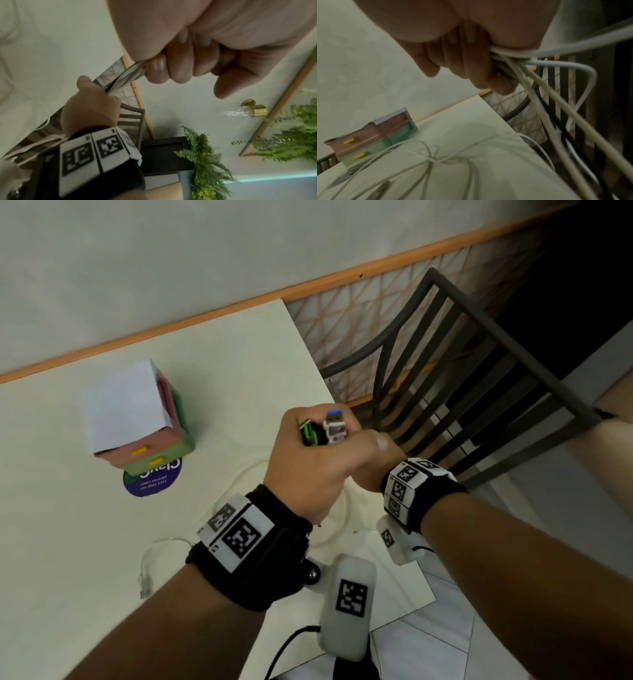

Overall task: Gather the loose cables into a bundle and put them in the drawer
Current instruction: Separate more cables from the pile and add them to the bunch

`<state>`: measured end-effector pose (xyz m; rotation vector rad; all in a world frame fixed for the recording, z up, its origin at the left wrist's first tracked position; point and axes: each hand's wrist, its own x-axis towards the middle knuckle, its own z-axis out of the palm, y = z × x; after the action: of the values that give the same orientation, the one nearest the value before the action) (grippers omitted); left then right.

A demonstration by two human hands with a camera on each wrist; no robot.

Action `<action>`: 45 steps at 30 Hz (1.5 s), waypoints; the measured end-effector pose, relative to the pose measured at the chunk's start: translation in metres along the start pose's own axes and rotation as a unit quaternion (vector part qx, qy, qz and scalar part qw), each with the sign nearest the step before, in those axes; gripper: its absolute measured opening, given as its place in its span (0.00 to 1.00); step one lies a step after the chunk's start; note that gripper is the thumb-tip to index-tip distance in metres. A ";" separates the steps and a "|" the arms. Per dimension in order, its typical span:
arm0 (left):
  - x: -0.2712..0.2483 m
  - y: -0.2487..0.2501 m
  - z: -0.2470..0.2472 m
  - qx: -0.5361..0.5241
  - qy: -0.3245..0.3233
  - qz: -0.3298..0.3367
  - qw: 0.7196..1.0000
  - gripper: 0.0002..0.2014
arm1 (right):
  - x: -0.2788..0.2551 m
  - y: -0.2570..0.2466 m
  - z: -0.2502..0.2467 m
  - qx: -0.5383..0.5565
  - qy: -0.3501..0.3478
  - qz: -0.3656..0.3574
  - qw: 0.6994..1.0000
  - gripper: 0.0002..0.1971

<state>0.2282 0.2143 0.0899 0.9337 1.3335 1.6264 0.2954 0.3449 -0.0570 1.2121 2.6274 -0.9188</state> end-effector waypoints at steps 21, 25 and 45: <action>0.002 0.017 -0.058 -0.103 -0.065 -0.107 0.987 0.16 | -0.036 -0.021 -0.006 0.087 0.023 0.093 0.992 0.27; 0.026 0.037 -0.065 -0.027 -0.078 -0.148 0.985 0.22 | -0.029 -0.035 0.004 0.113 0.032 0.120 0.986 0.26; 0.002 -0.015 -0.071 -0.153 0.027 -0.201 0.967 0.24 | -0.070 -0.081 0.005 0.321 -0.160 0.009 0.933 0.21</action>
<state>0.1643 0.1909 0.0635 0.4038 1.1710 1.4884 0.2837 0.2560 0.0010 1.0544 2.1079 -1.8821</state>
